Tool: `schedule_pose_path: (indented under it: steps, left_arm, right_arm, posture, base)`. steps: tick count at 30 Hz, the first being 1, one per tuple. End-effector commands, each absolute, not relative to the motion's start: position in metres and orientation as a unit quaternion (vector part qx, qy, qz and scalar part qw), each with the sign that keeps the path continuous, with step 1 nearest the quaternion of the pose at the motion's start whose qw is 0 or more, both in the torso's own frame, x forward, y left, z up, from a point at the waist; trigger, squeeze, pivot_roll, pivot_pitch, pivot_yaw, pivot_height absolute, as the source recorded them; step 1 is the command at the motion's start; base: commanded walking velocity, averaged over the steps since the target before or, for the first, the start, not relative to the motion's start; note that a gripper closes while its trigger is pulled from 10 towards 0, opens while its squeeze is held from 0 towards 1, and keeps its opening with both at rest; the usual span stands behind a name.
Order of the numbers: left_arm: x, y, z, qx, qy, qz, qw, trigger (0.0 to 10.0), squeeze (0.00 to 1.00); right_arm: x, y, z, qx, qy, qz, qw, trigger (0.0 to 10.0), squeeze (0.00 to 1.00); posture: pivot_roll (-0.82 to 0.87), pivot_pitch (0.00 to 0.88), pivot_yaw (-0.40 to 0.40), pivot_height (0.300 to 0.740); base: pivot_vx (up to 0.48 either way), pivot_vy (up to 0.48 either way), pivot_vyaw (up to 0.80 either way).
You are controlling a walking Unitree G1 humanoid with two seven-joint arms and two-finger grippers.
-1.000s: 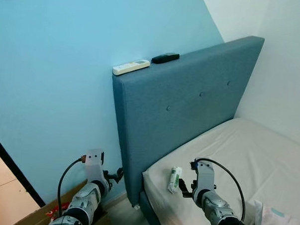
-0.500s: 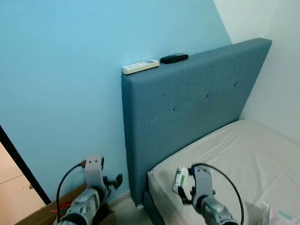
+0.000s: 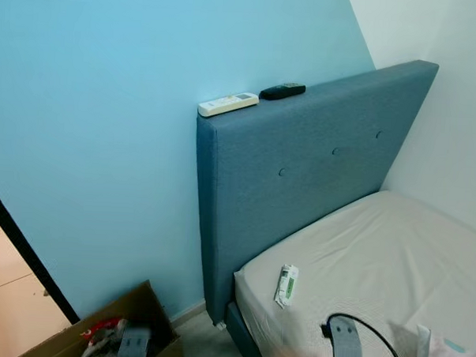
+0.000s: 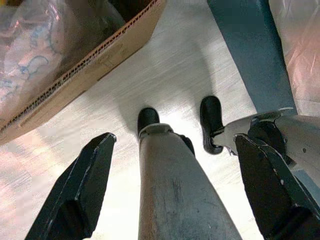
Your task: Clean up the room
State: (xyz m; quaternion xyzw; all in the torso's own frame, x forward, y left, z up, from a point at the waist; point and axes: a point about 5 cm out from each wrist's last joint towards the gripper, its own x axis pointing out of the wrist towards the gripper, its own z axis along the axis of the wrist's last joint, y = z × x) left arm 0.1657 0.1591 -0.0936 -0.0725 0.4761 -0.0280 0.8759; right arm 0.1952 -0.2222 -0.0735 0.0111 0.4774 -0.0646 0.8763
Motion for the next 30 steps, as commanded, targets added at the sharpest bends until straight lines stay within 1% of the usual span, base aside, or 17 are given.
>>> schedule_pose_path:
  steps: [1, 15, 18, 23, 30]
  left_arm:
    - [0.166, 0.162, -0.093, -0.055, 0.478, -0.033, 0.876, 10.0, 0.00]
    - [0.171, 0.161, -0.092, -0.040, 0.475, -0.042, 0.878, 10.0, 0.00]
    - [0.172, 0.162, -0.091, -0.038, 0.475, -0.044, 0.878, 10.0, 0.00]
    - [0.177, 0.166, -0.088, -0.028, 0.472, -0.044, 0.880, 10.0, 0.00]
    - [0.180, 0.168, -0.087, -0.025, 0.472, -0.044, 0.880, 10.0, 0.00]
  right_arm:
    - [0.198, -0.219, -0.072, 0.027, 0.470, -0.068, 0.879, 10.0, 0.00]
    - [0.200, -0.221, -0.071, 0.024, 0.460, -0.067, 0.885, 10.0, 0.00]
    - [0.204, -0.220, -0.069, 0.017, 0.450, -0.061, 0.891, 10.0, 0.00]
    - [0.222, -0.218, -0.058, 0.018, 0.417, -0.053, 0.907, 10.0, 0.00]
    - [0.230, -0.212, -0.054, 0.021, 0.402, -0.045, 0.914, 10.0, 0.00]
  posture:
    - [-0.11, 0.020, -0.030, 0.740]
    - [-0.11, 0.012, -0.030, 0.740]
    - [-0.11, 0.004, -0.017, 0.740]
    - [-0.12, 0.002, 0.001, 0.740]
    - [-0.12, 0.000, 0.009, 0.740]
  base:
    - [0.000, 0.000, 0.00]
    - [0.000, 0.000, 0.00]
    - [0.000, 0.000, 0.00]
    - [0.000, 0.000, 0.00]
    - [0.000, 0.000, 0.00]
